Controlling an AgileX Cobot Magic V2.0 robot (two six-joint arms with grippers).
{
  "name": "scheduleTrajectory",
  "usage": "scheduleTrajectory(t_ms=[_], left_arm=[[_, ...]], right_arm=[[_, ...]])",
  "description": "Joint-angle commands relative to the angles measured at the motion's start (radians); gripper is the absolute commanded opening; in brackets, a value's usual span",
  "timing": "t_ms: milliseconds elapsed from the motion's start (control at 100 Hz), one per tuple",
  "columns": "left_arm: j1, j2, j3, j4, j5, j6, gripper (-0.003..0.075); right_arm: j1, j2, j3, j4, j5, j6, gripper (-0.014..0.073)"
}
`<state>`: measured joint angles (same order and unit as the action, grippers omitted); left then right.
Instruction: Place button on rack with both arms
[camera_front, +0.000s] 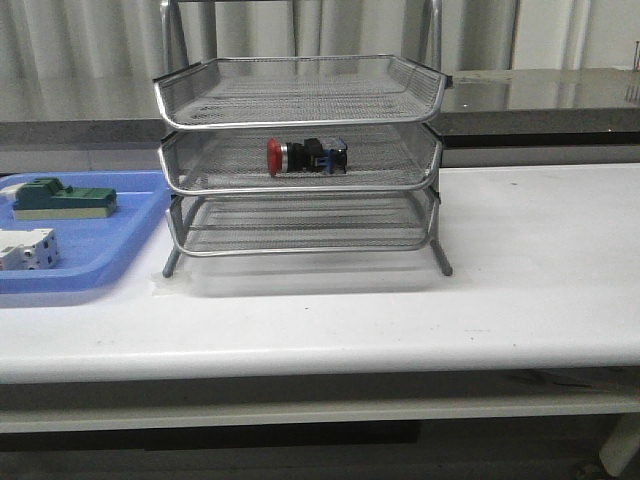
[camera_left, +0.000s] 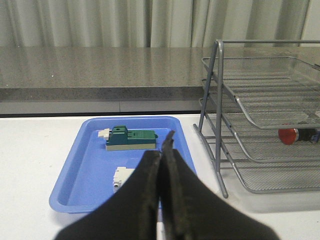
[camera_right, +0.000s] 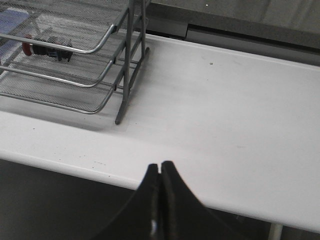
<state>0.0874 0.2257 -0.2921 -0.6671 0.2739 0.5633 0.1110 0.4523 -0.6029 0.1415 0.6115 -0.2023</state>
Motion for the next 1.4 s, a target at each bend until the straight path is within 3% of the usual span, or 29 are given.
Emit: scheduleTrajectory(t_ms=[0,190,290,410,730,940,1390], left_arm=[[0.004,0.009,-0.027,-0.021,-0.067,-0.004,-0.0020],[0.004,0.009,-0.027,-0.021,-0.067,-0.004,-0.0020],[0.004,0.009,-0.027,-0.021,-0.067,-0.004,-0.0020],[0.004,0.009,-0.027,-0.021,-0.067,-0.004,-0.0020],[0.004,0.009,-0.027,-0.021,-0.067,-0.004,-0.0020],[0.004,0.009,-0.027,-0.021,-0.067,-0.004,-0.0020],[0.004,0.011,-0.027,-0.021,-0.067,-0.004,-0.0020]], right_arm=[[-0.005,0.004,-0.026,-0.002,-0.072,0.003,-0.0061],[-0.005,-0.007,-0.022,-0.020,-0.092,0.010,-0.0061],[-0.005,-0.041,0.018,-0.069,-0.171,0.063,-0.0061],[-0.005,-0.106,0.118,-0.125,-0.290,0.153,-0.0061],[-0.005,-0.324,0.435,-0.130,-0.521,0.158,-0.0061],[-0.008,-0.485,0.561,-0.141,-0.527,0.158,-0.0061],[-0.067,-0.479,0.631,-0.150,-0.590,0.158,-0.0061]])
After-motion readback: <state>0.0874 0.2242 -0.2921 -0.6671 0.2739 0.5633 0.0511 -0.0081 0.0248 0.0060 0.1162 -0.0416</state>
